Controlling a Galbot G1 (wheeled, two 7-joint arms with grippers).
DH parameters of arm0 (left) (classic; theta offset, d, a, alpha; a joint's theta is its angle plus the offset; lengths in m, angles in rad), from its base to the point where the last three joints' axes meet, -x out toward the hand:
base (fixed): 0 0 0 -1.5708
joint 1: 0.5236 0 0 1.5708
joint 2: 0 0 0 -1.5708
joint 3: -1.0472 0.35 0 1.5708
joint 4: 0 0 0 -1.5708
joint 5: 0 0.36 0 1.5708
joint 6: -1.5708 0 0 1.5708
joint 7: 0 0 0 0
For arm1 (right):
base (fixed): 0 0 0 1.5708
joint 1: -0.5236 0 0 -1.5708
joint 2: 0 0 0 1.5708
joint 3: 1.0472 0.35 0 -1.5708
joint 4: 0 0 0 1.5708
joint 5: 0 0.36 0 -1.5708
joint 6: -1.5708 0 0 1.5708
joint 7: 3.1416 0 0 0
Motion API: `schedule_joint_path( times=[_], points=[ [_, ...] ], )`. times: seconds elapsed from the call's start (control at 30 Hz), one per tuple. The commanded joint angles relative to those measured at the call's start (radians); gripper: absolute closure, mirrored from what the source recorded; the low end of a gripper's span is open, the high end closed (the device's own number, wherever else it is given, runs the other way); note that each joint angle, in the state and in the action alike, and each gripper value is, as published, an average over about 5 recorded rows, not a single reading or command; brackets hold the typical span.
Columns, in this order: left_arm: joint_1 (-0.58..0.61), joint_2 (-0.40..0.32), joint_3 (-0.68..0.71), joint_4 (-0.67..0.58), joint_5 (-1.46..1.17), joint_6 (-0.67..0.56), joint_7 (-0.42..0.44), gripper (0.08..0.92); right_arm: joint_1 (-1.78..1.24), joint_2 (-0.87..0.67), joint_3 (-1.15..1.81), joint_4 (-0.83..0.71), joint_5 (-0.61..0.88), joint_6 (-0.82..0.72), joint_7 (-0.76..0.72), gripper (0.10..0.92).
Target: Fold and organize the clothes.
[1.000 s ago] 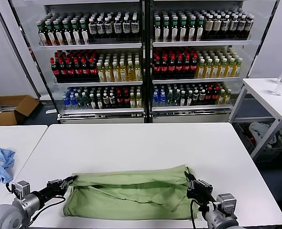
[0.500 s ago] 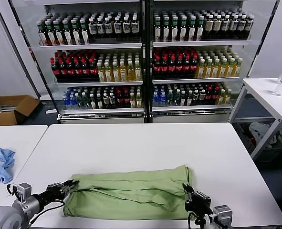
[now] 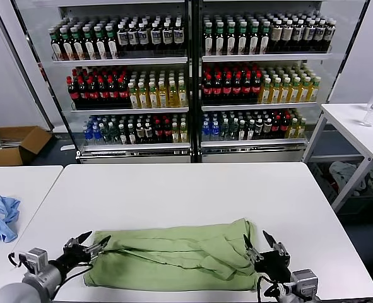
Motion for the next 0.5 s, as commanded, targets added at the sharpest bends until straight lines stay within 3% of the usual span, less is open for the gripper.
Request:
schedule_joint_path(
  times=[0.03,0.17,0.3,0.5],
  points=[
    [0.026,-0.117,0.092,-0.101,-0.019,0.035,-0.384,0.234,0.005,0.007,0.005,-0.023,-0.057,0.034,-0.002,0.327],
    [0.0,-0.126,0.106,-0.078,-0.055,0.062,-0.401,0.182,-0.004,0.013,0.0,-0.023,-0.066,0.038,0.0,0.232],
    [0.001,-0.128,0.111,-0.077,-0.073,0.076,-0.416,0.182,-0.012,0.019,0.001,-0.022,-0.069,0.041,0.001,0.205],
    [0.005,-0.125,0.114,-0.086,-0.089,0.106,-0.427,0.319,-0.015,0.03,-0.018,-0.026,-0.082,0.041,0.002,0.202]
  ],
)
